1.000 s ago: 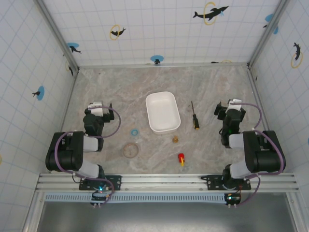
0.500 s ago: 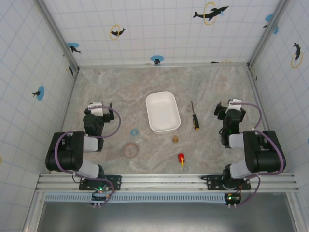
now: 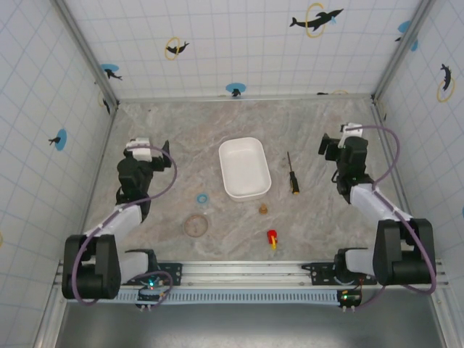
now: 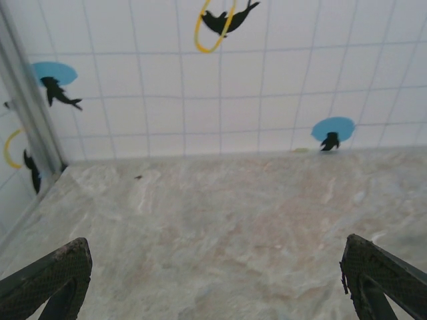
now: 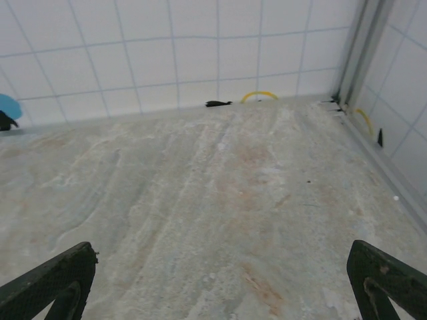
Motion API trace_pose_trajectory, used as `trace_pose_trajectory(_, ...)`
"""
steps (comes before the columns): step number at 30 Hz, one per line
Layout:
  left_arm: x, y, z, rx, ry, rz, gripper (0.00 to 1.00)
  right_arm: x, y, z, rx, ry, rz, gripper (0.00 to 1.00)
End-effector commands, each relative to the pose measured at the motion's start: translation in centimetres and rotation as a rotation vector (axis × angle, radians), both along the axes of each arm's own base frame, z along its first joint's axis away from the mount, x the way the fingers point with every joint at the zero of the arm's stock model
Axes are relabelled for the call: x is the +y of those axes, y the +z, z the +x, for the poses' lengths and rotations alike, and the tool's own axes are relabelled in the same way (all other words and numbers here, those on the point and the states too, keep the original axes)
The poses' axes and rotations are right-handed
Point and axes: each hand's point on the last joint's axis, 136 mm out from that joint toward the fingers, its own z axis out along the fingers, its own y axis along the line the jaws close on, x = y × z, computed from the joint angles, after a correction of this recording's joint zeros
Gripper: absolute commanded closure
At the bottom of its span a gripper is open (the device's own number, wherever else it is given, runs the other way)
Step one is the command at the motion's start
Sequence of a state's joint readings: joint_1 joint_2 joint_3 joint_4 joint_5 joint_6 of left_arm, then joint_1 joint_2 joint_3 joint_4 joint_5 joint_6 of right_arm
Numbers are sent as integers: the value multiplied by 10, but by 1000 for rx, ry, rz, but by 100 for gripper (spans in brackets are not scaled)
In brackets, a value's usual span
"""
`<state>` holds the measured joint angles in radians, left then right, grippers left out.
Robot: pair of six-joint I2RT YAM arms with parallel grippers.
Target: Put the screwdriver in the bin
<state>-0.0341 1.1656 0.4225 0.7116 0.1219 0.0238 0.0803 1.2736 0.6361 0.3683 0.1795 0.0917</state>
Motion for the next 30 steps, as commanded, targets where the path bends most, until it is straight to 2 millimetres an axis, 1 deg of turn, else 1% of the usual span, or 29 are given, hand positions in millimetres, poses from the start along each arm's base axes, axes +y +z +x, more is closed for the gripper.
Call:
trace_pose_trajectory(1,-33,-11,-9,177,-138,-109,3,31,-19,-17,224,107,99,1)
trace_pose_trajectory(4,-53,-16,-15,292,-209,-192,2,60,-32,-27,361,201,162,1)
trace_pose_trajectory(6,-66,-21,-22,345,-242,-263,2,78,-49,-37,464,246,181,0)
trace_pose_trajectory(8,-77,-26,-30,367,-271,-291,2,89,-64,-44,555,259,186,0)
trace_pose_trajectory(11,-89,-36,-43,421,-305,-341,2,103,-88,-54,688,278,174,4)
trace_pose_trajectory(12,-92,-40,-49,440,-315,-353,2,106,-96,-56,722,276,165,5)
trace_pose_trajectory(15,-97,-46,-61,475,-322,-369,2,116,-110,-60,761,276,148,7)
trace_pose_trajectory(19,-101,-53,-77,505,-327,-403,2,123,-124,-65,805,272,104,9)
trace_pose_trajectory(22,-104,-59,-87,515,-331,-416,2,126,-130,-71,828,273,72,11)
trace_pose_trajectory(25,-103,-64,-90,521,-327,-410,2,126,-132,-74,834,261,39,14)
trace_pose_trajectory(30,-106,-69,-91,546,-324,-406,2,131,-136,-76,832,240,19,21)
